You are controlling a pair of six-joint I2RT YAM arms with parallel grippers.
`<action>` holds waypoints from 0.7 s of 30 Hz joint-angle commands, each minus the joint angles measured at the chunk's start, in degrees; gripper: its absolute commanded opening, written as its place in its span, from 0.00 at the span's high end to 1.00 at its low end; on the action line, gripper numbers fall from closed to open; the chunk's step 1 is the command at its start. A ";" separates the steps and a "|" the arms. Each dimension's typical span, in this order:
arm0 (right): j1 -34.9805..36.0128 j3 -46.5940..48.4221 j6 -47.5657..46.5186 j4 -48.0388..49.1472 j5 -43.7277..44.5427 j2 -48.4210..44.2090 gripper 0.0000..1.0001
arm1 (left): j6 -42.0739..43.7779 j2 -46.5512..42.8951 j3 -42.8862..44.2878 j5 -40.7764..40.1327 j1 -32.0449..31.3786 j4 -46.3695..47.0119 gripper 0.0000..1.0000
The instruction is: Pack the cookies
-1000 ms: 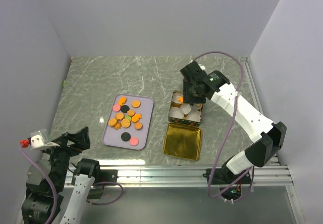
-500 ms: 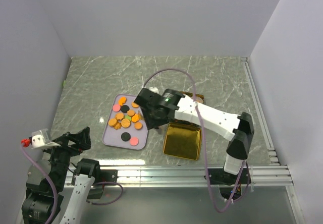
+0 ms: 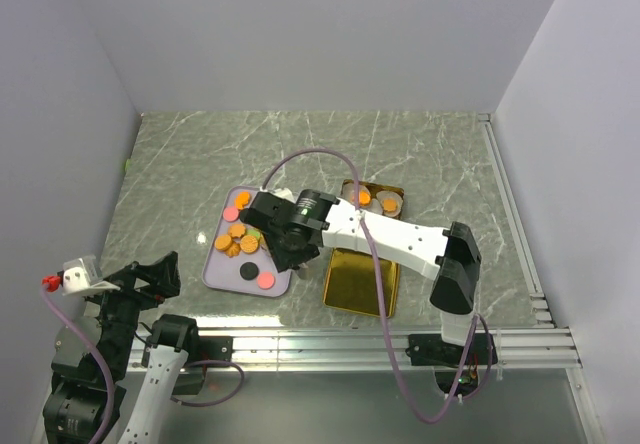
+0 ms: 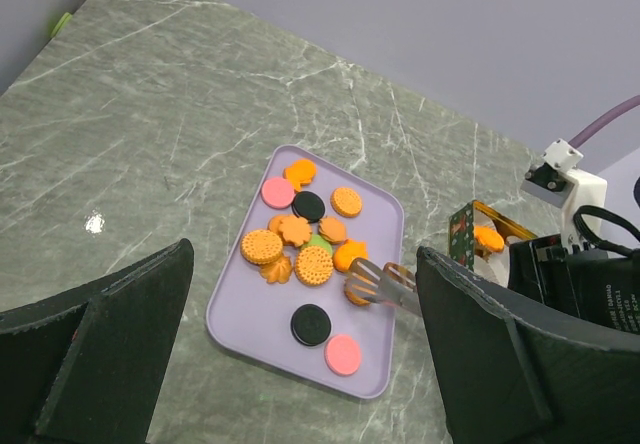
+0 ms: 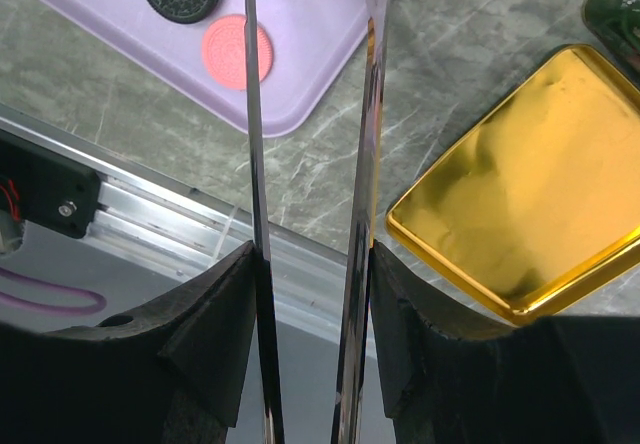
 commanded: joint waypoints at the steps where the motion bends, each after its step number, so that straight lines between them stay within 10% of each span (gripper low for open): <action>1: 1.18 2.47 0.96 -0.38 0.48 1.14 0.47 | 1.20 -2.29 -0.41 0.92 -0.06 2.50 0.01; 21: 2.68 5.89 0.87 -4.16 3.47 5.54 0.57 | 1.20 -2.47 -0.41 0.92 -0.06 2.42 0.01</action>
